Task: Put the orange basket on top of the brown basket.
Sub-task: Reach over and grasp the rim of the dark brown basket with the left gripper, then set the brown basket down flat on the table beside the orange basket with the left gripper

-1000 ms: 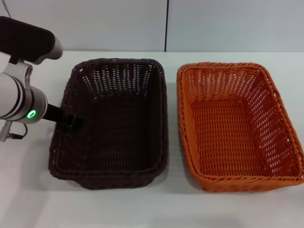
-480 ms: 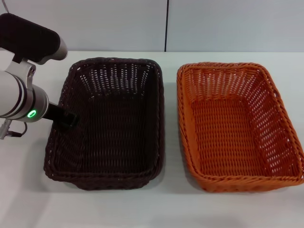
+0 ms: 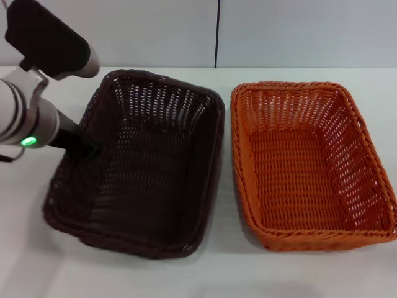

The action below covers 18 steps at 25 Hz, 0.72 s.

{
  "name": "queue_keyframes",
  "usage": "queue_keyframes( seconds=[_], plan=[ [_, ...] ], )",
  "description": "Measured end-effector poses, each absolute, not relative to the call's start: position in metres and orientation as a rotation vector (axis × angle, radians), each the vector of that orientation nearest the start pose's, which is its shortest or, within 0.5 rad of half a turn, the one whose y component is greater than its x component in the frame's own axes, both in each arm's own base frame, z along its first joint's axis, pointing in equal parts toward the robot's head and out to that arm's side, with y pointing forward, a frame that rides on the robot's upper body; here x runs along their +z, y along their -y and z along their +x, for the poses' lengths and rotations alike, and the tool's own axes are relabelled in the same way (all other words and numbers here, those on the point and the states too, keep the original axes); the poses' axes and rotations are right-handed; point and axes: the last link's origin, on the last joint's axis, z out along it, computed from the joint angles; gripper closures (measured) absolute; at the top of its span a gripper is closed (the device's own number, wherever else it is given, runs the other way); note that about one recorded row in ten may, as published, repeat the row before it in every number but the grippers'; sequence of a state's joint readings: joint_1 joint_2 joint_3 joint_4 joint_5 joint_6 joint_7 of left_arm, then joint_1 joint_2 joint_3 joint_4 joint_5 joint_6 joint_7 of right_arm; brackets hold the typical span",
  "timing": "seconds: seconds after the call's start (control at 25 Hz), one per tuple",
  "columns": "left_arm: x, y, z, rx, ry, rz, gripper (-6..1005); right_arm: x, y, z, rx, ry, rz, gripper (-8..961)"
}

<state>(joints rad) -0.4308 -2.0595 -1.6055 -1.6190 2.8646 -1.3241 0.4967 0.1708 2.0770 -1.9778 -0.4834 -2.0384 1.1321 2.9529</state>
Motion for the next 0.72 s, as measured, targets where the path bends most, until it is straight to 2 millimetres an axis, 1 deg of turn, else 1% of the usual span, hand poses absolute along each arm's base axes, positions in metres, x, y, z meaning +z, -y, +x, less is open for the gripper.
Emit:
queue_keyframes(
  seconds=[0.04, 0.24, 0.48, 0.6, 0.68, 0.72],
  plan=[
    [0.037, -0.363, -0.186, 0.478, 0.616, -2.253, 668, 0.045, -0.279, 0.386, 0.530, -0.679, -1.005, 220],
    [0.066, -0.355, -0.167, 0.505, 0.427, -2.349, 679, 0.046, -0.281, 0.383, 0.546, -0.677, -1.000, 222],
    [0.092, -0.353, -0.150, 0.549, 0.258, -2.433, 742, 0.045, -0.283, 0.376, 0.577, -0.674, -0.998, 224],
    [0.105, -0.353, -0.135, 0.539, 0.138, -2.489, 765, 0.045, -0.285, 0.372, 0.596, -0.674, -0.996, 226],
    [0.107, -0.353, -0.132, 0.537, 0.121, -2.495, 781, 0.044, -0.287, 0.369, 0.606, -0.673, -0.995, 227],
    [0.111, -0.354, -0.125, 0.537, 0.080, -2.506, 783, 0.044, -0.288, 0.367, 0.613, -0.672, -0.995, 227]
  ],
)
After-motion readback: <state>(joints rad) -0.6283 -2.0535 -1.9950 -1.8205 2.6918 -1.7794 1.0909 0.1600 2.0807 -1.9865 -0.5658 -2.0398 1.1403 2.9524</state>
